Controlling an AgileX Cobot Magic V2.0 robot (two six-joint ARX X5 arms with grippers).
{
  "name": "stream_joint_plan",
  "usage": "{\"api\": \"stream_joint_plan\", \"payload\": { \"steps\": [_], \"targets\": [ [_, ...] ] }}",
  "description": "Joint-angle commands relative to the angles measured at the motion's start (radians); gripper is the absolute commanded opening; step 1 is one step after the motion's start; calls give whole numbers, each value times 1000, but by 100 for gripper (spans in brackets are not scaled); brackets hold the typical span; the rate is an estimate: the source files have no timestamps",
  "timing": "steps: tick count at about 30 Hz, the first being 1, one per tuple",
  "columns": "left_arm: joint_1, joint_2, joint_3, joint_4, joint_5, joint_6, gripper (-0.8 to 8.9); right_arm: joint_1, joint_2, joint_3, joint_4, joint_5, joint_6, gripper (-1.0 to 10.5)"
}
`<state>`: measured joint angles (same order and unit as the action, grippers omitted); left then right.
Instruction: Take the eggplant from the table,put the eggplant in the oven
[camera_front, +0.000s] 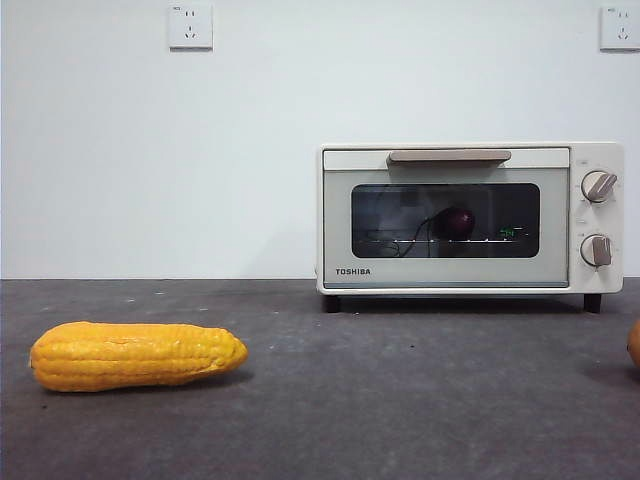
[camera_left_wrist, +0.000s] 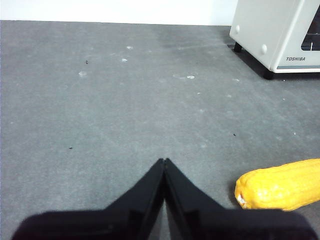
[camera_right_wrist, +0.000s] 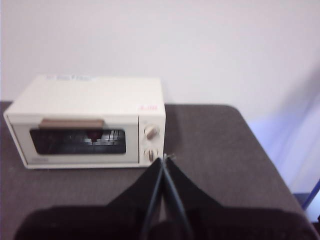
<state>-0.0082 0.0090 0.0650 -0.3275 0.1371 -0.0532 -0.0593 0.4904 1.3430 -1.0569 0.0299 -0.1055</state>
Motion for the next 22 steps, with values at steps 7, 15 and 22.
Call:
{"api": "stream_joint_plan", "payload": {
  "steps": [7, 15, 22],
  "targets": [
    [3, 0, -8, 6, 0, -4, -4, -2, -200, -323, 206, 3, 30, 1],
    [3, 0, -8, 6, 0, -4, -4, 0, -378, -692, 552, 1, 106, 1],
    [3, 0, -8, 6, 0, -4, -4, 0, -480, -967, 670, 1, 106, 1]
  ]
}}
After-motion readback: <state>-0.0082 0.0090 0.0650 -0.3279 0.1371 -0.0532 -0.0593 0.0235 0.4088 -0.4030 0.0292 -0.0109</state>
